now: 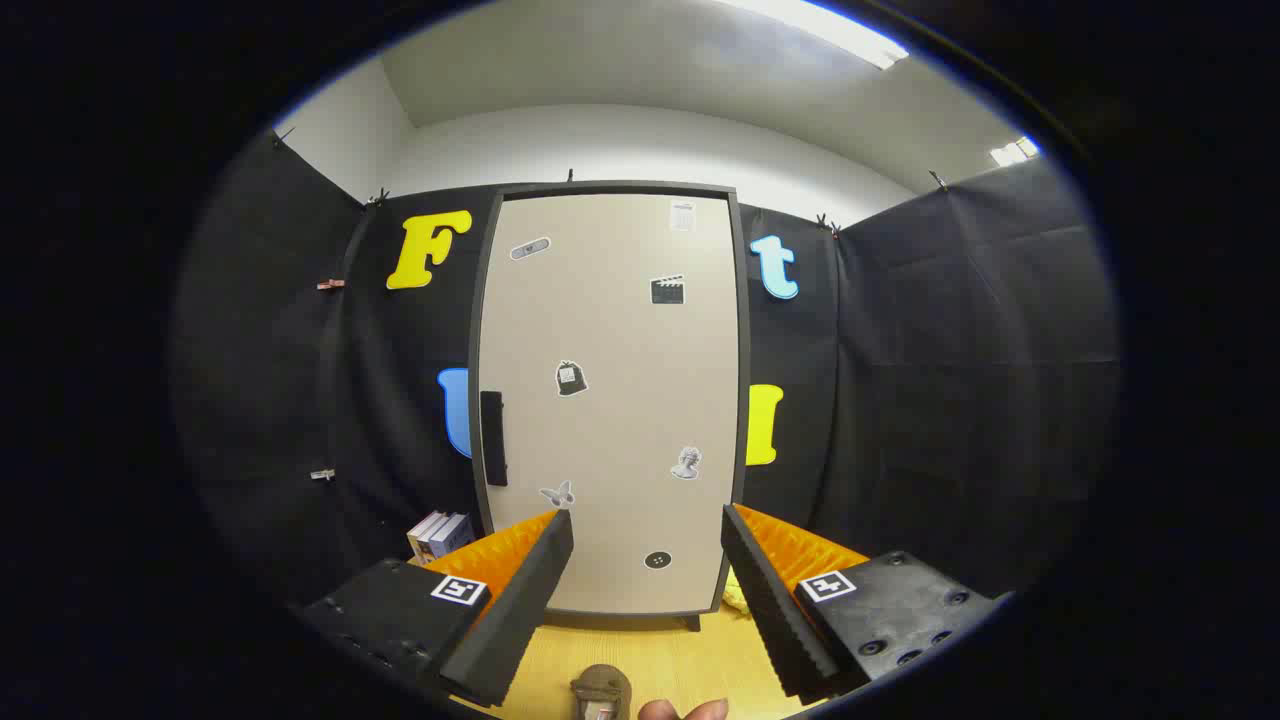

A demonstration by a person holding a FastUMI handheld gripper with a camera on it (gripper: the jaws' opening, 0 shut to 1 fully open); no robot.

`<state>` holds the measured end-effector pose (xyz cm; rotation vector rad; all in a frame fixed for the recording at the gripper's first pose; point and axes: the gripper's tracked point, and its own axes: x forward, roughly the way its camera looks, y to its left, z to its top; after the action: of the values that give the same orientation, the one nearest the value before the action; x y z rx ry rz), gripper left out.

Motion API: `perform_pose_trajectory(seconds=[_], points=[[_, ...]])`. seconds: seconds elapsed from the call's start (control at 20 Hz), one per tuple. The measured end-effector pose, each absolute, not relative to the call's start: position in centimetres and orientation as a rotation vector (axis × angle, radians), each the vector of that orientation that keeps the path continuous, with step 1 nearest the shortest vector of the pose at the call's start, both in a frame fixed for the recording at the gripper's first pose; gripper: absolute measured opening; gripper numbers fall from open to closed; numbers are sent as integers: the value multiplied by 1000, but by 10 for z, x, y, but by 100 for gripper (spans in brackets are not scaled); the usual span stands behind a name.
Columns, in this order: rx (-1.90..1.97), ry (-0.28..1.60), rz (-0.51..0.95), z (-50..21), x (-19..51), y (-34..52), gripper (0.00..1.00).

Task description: Open the shoe cabinet door, grab the shoes and put them into the shoe cabinet, then close the shoe cabinet door.

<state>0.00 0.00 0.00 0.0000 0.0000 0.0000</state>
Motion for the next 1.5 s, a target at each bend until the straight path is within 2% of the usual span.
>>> perform_pose_trajectory(seconds=[1.05,1.5], points=[[-15,7,-2,2,0,13,97],[25,12,78,5,41,69,97]])
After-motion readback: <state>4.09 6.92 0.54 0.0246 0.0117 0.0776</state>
